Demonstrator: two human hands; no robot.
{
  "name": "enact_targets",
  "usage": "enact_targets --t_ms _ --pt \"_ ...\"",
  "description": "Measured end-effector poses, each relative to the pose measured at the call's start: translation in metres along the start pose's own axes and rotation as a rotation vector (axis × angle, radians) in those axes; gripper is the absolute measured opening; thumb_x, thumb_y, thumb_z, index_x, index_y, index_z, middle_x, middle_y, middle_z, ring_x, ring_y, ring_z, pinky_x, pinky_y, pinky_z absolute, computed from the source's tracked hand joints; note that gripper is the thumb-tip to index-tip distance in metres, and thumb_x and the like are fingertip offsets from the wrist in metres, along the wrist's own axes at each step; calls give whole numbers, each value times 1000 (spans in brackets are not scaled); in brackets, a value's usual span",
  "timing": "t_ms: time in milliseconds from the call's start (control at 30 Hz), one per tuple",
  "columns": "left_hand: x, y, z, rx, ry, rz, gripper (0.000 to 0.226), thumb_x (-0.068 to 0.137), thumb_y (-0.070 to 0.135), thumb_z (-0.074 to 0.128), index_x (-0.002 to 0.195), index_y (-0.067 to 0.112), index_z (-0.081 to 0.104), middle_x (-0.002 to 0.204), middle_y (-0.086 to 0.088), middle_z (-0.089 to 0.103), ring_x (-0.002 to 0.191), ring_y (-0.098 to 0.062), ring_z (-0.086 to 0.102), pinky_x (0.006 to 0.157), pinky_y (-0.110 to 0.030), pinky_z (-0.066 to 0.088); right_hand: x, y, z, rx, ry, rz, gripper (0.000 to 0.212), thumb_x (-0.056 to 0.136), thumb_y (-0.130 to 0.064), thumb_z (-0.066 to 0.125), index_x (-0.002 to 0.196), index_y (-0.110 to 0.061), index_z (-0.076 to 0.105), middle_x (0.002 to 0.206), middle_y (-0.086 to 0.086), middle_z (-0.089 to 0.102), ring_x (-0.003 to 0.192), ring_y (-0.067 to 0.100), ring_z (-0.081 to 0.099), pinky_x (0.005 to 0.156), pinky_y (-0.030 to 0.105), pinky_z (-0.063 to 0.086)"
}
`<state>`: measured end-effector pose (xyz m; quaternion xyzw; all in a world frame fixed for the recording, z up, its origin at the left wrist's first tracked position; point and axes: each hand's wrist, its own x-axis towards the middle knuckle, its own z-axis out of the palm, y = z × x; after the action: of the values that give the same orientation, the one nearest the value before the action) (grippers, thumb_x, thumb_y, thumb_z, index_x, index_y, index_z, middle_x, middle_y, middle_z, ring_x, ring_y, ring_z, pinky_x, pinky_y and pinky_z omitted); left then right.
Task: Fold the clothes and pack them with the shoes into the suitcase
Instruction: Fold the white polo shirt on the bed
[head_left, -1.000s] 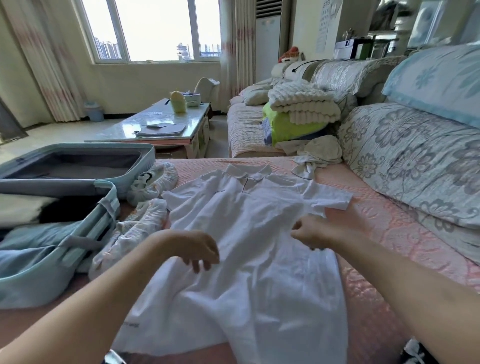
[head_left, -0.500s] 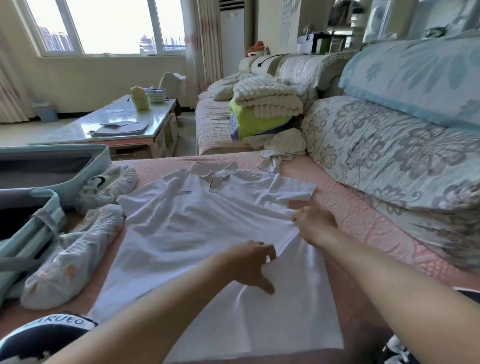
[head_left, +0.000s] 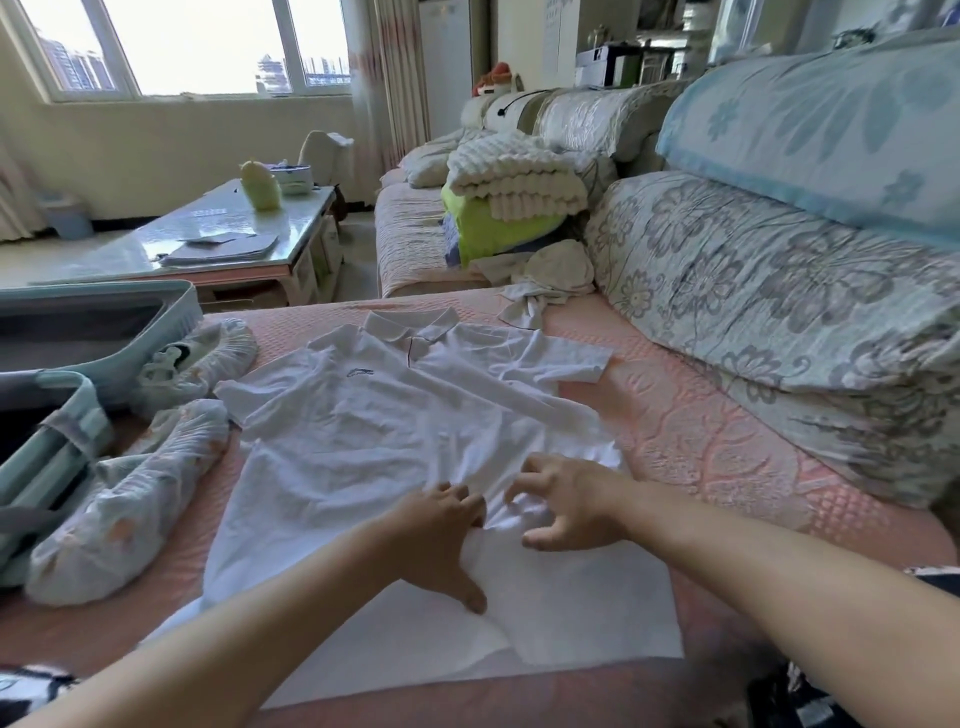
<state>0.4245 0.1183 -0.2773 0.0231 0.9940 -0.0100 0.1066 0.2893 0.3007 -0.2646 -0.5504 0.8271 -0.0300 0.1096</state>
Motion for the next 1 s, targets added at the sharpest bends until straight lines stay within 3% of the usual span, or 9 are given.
enact_targets --t_ms 67,167,367,433,567,733,867,933,1000 --pt "-8 -1 0 -76 -10 13 54 70 58 76 107 24 56 110 1 56 102 -20 51 84 -33 45 -1 -2 3 7 -25 3 58 75 -62 70 126 -38 58 119 -9 47 111 15 52 95 33 47" --pt "-14 3 -5 -206 -16 -18 13 87 34 65 89 25 56 93 1 60 89 -22 55 75 -33 45 2 -7 2 75 25 31 34 80 -49 76 109 -33 71 110 -12 53 106 14 58 90 30 48" --pt "-20 -14 -30 -420 -380 24 20 87 26 72 80 16 56 68 7 49 63 -12 47 61 -23 39 11 -24 -10 257 -193 37 17 92 -34 69 103 -21 74 91 -14 63 87 7 59 75 20 45" --pt "-23 -23 -32 -409 -309 -10 18 89 24 71 94 12 60 70 11 50 62 -5 47 62 -17 38 17 -27 -15 225 -190 33 17 93 -34 69 104 -22 73 92 -13 65 88 9 60 78 22 47" --pt "-19 -50 -48 -306 -96 -135 18 94 23 63 110 15 58 98 2 57 86 -18 51 70 -26 35 40 -29 -45 64 -21 49 19 93 -40 68 105 -26 73 97 -10 63 91 13 57 79 29 46" --pt "14 -72 -73 27 133 -418 21 96 31 54 112 22 65 111 -1 66 103 -25 64 77 -29 46 78 -21 -78 67 109 177 20 95 -42 64 105 -28 73 102 -7 68 89 15 62 76 29 49" --pt "59 -98 -82 -486 358 -627 14 95 13 50 93 9 64 97 -16 69 76 -34 71 66 -42 61 123 -8 -84 292 233 279 17 97 -23 55 94 -14 70 78 3 76 60 19 71 65 32 58" --pt "79 -112 -88 -580 576 -632 10 93 11 53 98 14 61 109 -19 68 88 -35 68 77 -44 59 149 3 -81 339 436 294 18 95 -19 54 100 -13 70 95 7 76 87 24 72 82 37 57" --pt "94 -123 -88 -577 658 -554 45 95 13 57 137 21 45 146 -13 46 121 -33 55 98 -44 49 164 11 -79 447 440 273 41 96 -20 56 137 -16 55 135 8 63 124 27 59 103 38 47"
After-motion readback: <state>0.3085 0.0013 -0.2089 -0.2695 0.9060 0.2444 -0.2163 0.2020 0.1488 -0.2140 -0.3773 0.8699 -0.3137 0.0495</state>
